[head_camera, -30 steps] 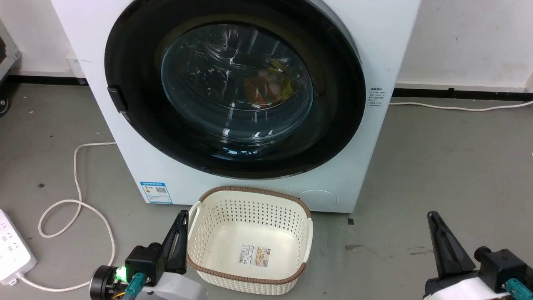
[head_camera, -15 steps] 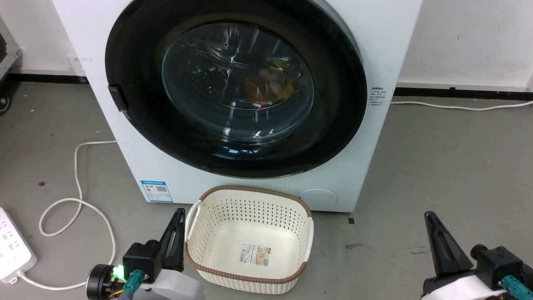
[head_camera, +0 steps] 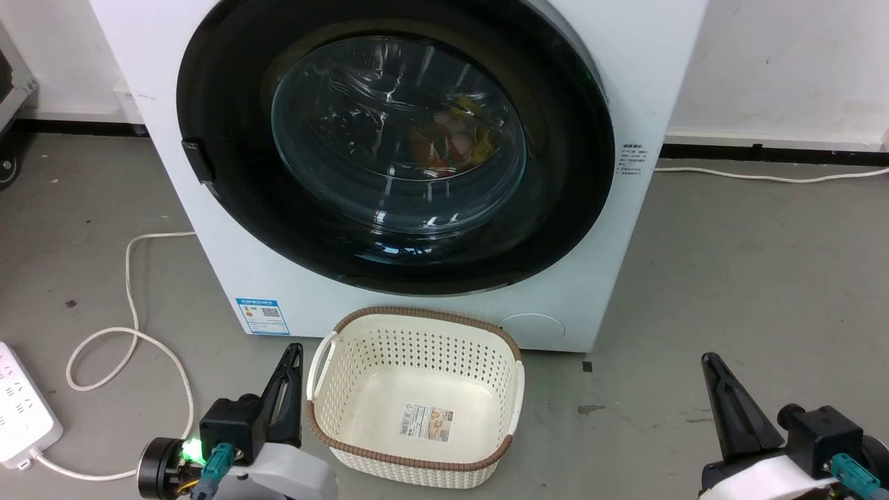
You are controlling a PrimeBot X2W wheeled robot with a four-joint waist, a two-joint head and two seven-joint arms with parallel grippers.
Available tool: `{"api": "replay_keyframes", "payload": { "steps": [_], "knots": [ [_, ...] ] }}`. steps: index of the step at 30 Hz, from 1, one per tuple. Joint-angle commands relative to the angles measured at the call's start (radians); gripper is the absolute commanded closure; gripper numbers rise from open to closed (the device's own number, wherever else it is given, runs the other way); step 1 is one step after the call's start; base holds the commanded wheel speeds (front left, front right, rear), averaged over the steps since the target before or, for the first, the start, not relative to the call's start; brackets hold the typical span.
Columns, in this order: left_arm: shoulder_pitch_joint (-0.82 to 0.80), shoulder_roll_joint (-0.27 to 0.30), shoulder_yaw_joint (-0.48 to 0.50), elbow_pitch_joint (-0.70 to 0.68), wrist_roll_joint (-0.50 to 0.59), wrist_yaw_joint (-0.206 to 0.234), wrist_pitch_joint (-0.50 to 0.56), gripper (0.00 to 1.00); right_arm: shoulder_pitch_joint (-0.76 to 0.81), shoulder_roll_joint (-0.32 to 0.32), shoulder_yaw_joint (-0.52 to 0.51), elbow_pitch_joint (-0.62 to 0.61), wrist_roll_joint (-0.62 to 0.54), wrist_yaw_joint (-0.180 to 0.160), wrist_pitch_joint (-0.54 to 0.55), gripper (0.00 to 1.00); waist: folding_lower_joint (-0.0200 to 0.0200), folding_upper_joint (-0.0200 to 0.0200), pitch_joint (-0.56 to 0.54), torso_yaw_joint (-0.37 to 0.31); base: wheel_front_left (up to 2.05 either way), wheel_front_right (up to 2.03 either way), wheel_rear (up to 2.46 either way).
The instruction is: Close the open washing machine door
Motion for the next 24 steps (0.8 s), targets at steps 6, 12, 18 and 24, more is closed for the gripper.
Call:
{"api": "replay_keyframes", "payload": {
  "steps": [6,12,18,24],
  "knots": [
    [0.013,-0.001,0.006,-0.015,0.012,0.006,0.017,1.00,-0.013,0.003,0.006,-0.011,-0.010,0.000,0.018,1.00,0.0000,0.0000,0.002,0.001,0.00,0.00,0.00],
    [0.014,-0.001,0.010,-0.024,0.015,0.009,0.030,1.00,-0.015,0.003,0.010,-0.015,-0.013,0.000,0.030,1.00,0.0000,0.0000,0.003,0.002,0.00,0.00,0.00],
    [0.016,-0.001,0.014,-0.033,0.017,0.012,0.042,1.00,-0.017,0.003,0.013,-0.019,-0.016,0.000,0.043,1.00,0.0000,0.0000,0.005,0.004,0.00,0.00,0.00],
    [0.017,-0.001,0.018,-0.041,0.020,0.014,0.054,1.00,-0.019,0.003,0.017,-0.023,-0.018,0.000,0.055,1.00,0.0000,0.0000,0.006,0.005,0.00,0.00,0.00]
  ]
}}
